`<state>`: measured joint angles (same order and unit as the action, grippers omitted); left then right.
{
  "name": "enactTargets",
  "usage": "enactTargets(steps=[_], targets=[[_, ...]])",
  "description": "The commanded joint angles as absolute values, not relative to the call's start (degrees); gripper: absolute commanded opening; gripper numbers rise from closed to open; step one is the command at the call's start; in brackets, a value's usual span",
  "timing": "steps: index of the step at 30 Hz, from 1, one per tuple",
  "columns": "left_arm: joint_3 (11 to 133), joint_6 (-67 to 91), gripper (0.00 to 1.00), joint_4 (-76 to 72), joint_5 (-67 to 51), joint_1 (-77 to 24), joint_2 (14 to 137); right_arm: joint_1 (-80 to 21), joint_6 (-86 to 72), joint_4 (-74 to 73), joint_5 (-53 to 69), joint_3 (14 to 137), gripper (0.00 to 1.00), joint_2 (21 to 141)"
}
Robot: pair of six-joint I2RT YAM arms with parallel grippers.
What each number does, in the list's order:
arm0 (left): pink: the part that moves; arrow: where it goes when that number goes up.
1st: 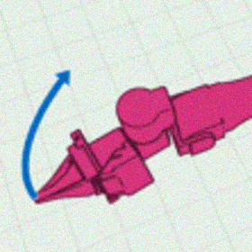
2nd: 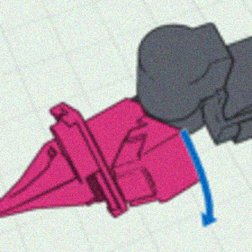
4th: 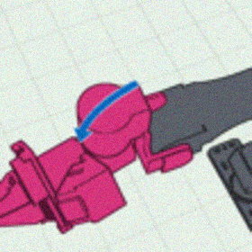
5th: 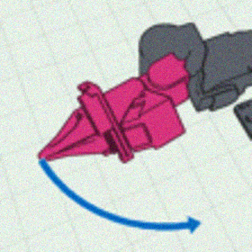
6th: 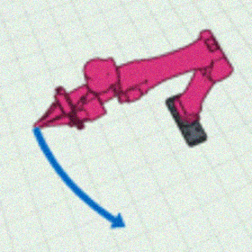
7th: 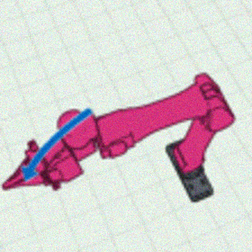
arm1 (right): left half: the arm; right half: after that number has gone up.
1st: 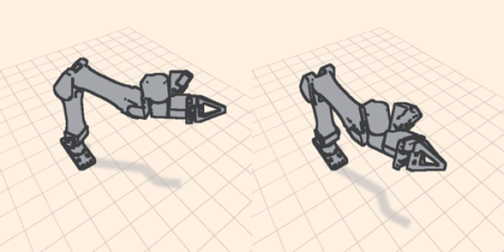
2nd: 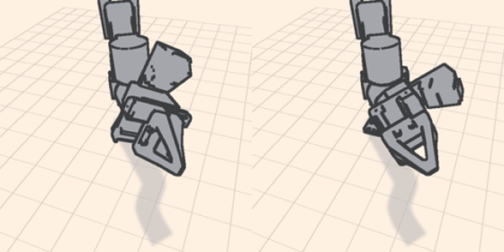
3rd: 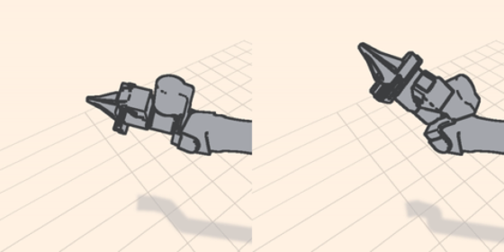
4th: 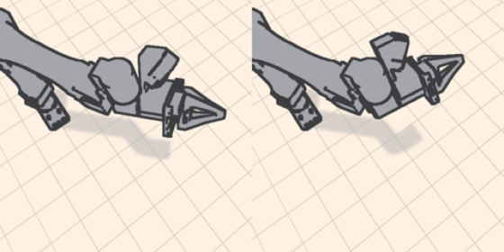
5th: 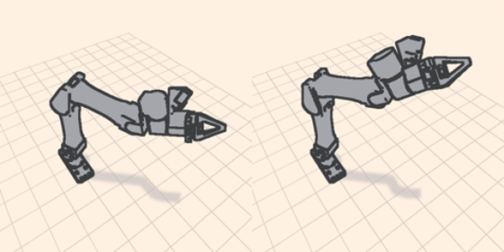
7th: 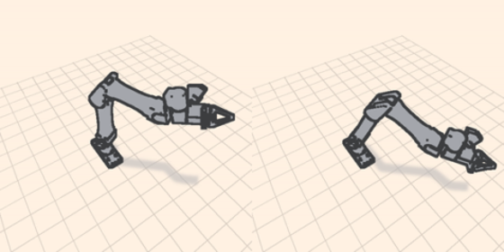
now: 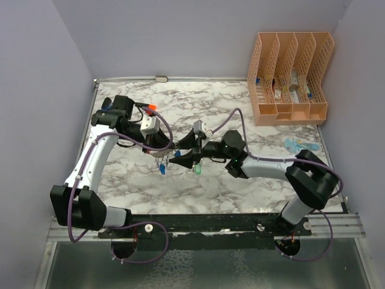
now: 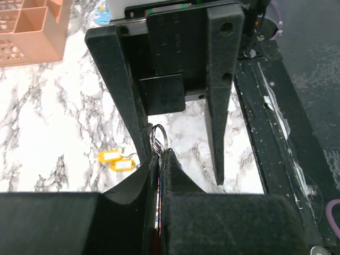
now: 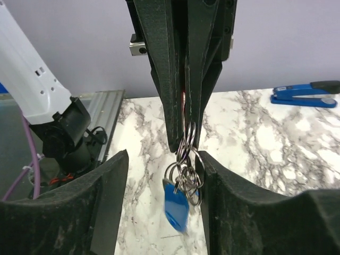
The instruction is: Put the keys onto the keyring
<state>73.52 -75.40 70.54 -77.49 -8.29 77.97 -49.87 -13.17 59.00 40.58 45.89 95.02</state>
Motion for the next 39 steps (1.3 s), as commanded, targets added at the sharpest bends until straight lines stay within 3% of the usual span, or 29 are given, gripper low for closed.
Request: enactTargets(steps=[1,8,12,16,24,35,39], targets=[[75.69,-68.03,0.00,64.65,-73.77,-8.35,76.18,-50.19,-7.17,48.96,33.94,44.73,0.56,89.19],[74.66,-64.40,0.00,60.97,-70.44,-8.26,75.46,-46.95,-2.64,28.91,18.63,42.90,0.67,76.42],[71.81,-60.93,0.00,56.61,-66.05,-8.17,74.99,-43.12,-3.07,15.21,11.79,44.04,0.59,73.53],[69.33,-58.57,0.00,53.36,-64.22,-8.02,74.40,-41.67,-6.57,3.54,8.58,47.93,0.51,79.71],[67.28,-55.08,0.00,49.10,-63.21,-7.46,73.78,-41.66,-10.81,1.94,15.33,52.46,0.40,92.44],[66.61,-53.16,0.00,46.64,-63.27,-7.30,73.82,-43.63,-6.02,0.83,14.10,48.84,0.38,93.33],[66.45,-52.60,0.00,46.05,-63.30,-7.29,74.00,-43.93,-5.47,2.28,14.92,48.31,0.31,95.04]])
